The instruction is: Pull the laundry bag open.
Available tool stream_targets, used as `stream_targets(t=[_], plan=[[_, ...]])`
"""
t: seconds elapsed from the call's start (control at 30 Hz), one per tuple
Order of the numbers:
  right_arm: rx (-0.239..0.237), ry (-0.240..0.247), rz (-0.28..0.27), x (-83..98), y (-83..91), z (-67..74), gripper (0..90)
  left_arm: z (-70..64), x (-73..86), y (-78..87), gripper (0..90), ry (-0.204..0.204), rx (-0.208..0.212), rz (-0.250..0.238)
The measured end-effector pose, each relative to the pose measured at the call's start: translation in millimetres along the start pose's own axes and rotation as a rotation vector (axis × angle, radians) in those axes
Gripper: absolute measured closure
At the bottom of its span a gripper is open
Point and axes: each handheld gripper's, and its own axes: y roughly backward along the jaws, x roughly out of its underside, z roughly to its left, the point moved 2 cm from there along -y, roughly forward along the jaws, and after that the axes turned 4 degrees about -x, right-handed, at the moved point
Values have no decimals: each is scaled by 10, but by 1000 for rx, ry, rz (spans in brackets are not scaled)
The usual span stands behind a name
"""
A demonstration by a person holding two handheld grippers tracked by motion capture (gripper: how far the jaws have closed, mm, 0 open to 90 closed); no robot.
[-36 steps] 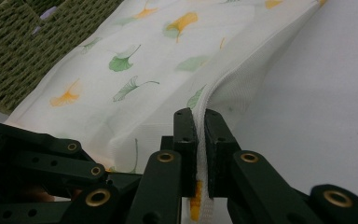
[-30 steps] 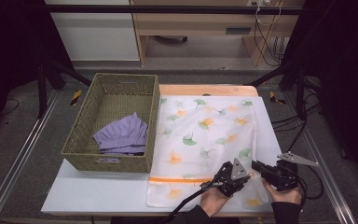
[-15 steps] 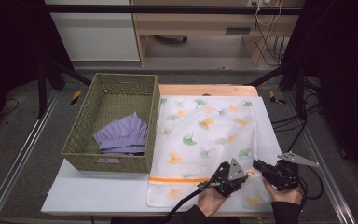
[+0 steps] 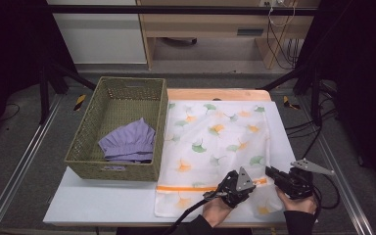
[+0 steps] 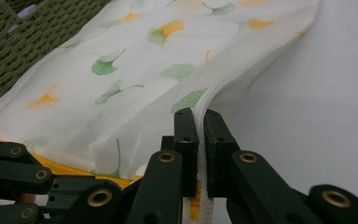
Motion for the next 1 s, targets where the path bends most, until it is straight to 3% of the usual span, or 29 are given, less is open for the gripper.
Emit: stream_targets(t=[0.43,1.0], plan=[[16,1,-12,-3,7,-30,858,97,146,169,892,-15,-13,21],[13,15,-14,-7,-7,-8,858,170,262,338,892,-3,-20,27]])
